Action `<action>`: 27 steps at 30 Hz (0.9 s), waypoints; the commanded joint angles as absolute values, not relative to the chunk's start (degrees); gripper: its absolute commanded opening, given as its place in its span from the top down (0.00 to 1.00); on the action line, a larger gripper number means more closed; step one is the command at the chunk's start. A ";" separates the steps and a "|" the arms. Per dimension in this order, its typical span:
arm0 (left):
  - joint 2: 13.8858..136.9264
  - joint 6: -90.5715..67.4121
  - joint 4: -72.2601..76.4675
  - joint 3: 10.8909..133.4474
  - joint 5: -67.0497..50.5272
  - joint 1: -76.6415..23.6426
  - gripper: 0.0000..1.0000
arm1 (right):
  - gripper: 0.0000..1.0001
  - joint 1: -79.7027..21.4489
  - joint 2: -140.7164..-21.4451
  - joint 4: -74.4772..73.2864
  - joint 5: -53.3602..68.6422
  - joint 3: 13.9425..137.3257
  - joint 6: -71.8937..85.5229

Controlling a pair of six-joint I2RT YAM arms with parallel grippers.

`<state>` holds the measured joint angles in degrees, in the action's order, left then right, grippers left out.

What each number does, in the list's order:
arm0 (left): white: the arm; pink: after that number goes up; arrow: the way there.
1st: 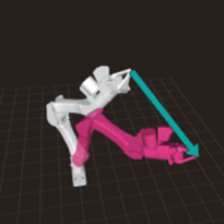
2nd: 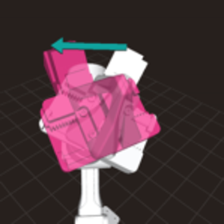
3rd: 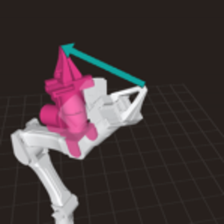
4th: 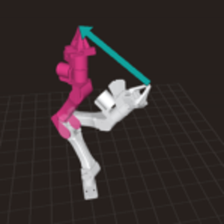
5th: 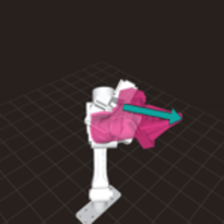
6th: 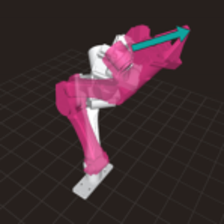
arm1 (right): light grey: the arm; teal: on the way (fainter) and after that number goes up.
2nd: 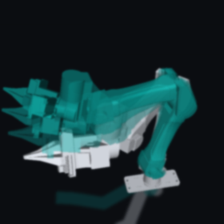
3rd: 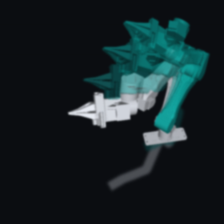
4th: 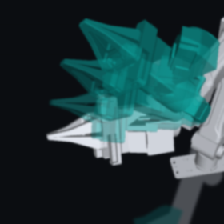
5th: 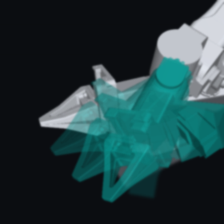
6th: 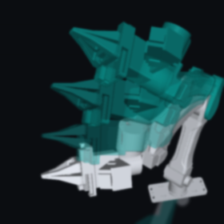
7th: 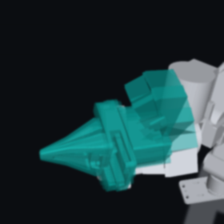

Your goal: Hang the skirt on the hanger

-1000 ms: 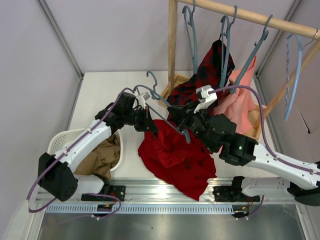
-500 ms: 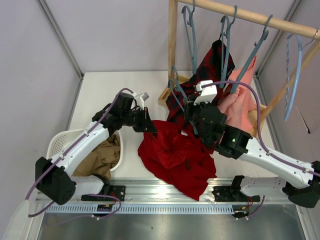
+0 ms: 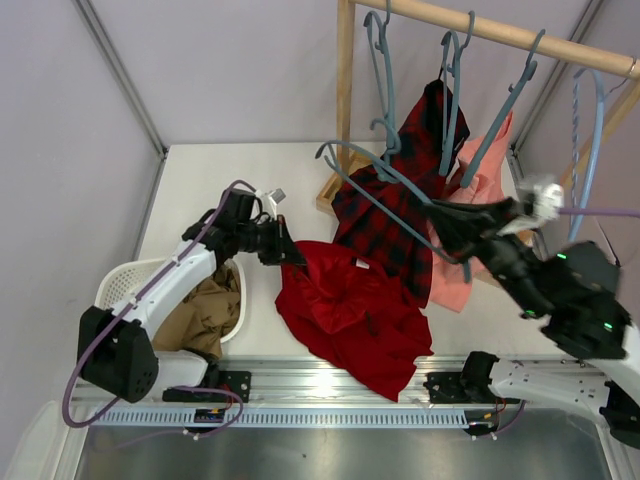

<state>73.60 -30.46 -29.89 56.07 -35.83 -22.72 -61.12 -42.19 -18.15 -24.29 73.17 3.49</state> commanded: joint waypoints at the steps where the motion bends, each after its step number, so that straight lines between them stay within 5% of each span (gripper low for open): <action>1: 75.58 -27.69 -28.56 59.50 -40.69 -21.36 1.00 | 1.00 -61.26 -36.58 -25.38 -16.80 75.94 2.28; 11: 82.00 -24.26 -29.35 62.40 -42.63 -20.13 1.00 | 1.00 -61.08 -31.55 -39.37 10.62 77.52 6.41; 27: 78.49 -23.12 -35.24 62.58 -41.84 -20.13 1.00 | 1.00 -61.61 -38.76 -30.07 15.47 64.87 -2.10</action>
<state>81.82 -24.29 -34.50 62.98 -40.56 -20.60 -61.01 -37.74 -37.01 11.11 64.90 1.98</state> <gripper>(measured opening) 0.007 0.175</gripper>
